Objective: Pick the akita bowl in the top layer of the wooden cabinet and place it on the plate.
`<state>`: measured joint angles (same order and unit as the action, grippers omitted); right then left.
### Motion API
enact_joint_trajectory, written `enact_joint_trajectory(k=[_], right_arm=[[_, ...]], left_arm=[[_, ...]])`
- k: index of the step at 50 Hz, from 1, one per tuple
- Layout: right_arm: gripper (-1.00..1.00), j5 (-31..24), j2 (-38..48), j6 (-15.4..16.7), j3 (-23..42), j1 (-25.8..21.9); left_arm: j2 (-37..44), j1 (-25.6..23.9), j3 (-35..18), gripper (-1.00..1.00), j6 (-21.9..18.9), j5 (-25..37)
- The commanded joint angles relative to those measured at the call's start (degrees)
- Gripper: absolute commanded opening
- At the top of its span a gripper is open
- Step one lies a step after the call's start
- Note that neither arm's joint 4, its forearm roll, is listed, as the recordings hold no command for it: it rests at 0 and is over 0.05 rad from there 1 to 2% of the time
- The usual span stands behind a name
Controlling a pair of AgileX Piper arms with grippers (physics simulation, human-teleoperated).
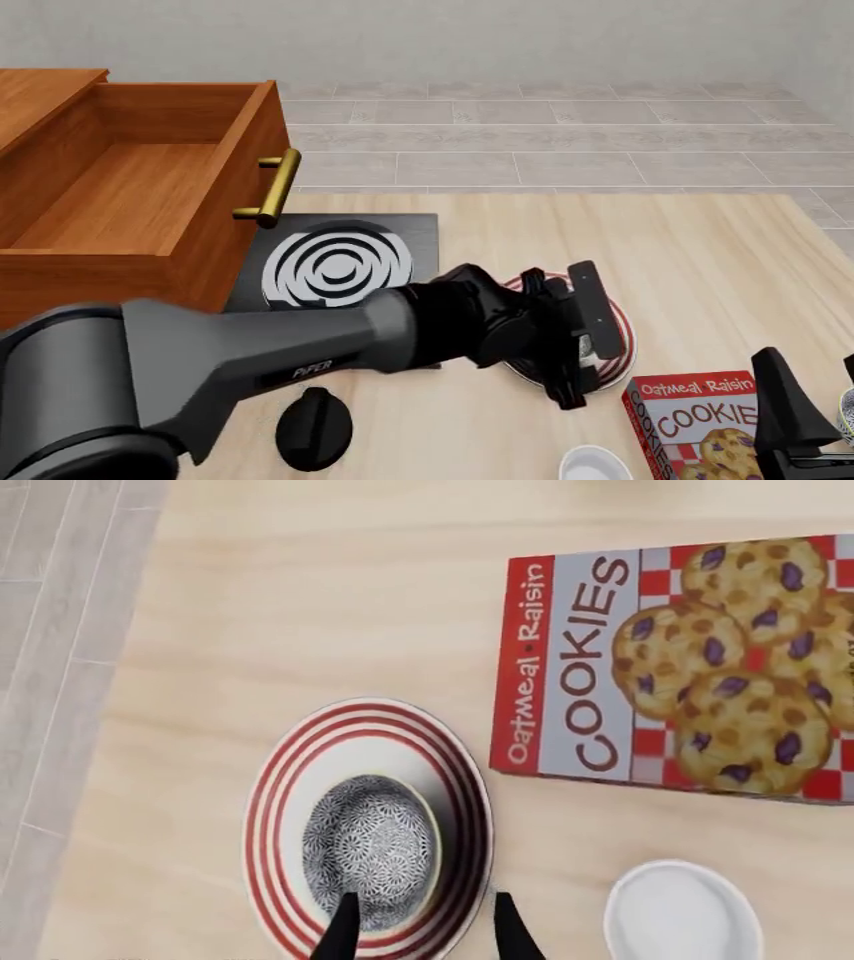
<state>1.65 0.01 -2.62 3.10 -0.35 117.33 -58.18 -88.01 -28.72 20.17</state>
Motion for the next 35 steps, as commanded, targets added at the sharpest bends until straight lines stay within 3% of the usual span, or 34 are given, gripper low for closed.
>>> enact_joint_trajectory(k=[1, 35], right_arm=[[1.0, 0.0, 0.0, 0.7, 0.0, -0.2], [1.0, 0.9, 0.0, 4.0, -1.3, -2.0]], left_arm=[[-3.8, -1.2, 2.4, 1.0, 0.2, 0.2], [-13.4, -2.3, 5.6, 1.0, -1.5, 3.6]])
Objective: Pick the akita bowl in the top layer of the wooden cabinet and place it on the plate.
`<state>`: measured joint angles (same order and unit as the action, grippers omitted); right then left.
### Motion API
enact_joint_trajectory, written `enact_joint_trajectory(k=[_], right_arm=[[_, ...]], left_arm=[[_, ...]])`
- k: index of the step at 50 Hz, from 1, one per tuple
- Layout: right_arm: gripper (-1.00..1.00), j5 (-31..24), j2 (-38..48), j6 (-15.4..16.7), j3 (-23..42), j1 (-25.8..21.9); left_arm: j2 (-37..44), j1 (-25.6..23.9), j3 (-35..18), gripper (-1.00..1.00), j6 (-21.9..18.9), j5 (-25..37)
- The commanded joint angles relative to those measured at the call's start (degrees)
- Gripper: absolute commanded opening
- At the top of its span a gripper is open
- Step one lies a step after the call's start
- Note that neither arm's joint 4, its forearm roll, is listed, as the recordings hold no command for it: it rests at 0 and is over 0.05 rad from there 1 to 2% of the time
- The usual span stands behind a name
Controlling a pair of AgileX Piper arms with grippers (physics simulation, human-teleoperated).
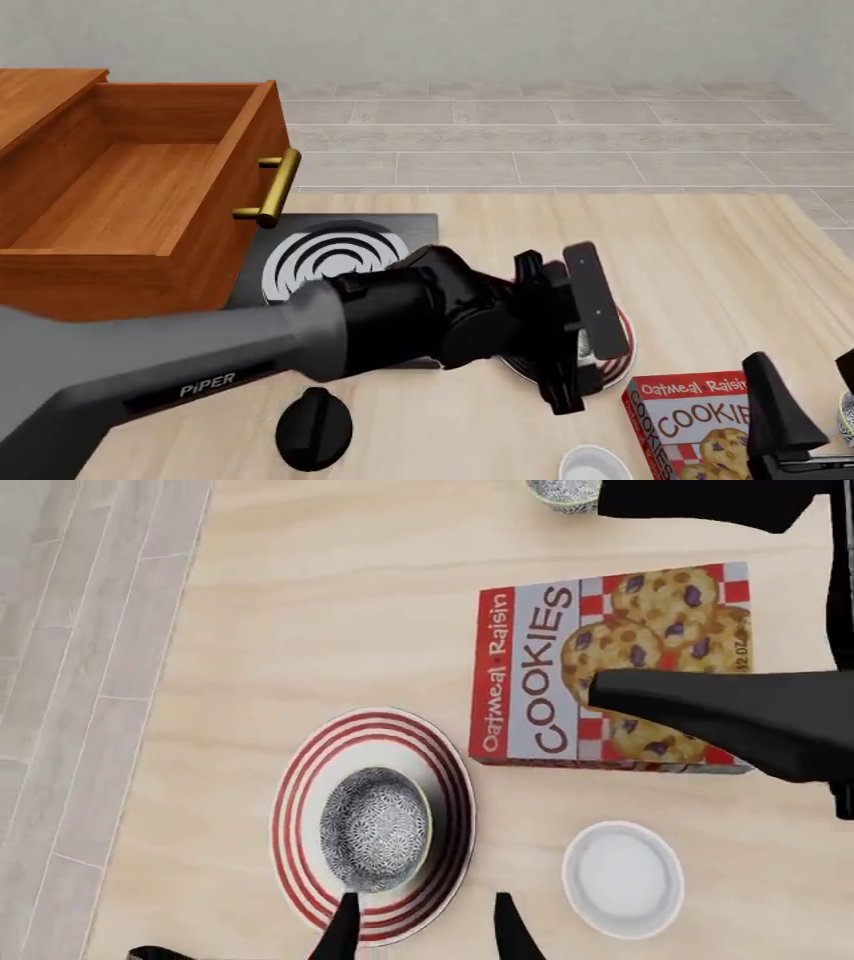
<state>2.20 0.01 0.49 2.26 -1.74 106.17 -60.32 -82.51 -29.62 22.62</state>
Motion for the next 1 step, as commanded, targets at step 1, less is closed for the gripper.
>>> enact_joint_trajectory(k=[1], right_arm=[[1.0, 0.4, 0.0, 1.0, -0.4, -0.6]], left_arm=[[-2.3, -0.2, 0.1, 1.0, -0.6, 1.2]])
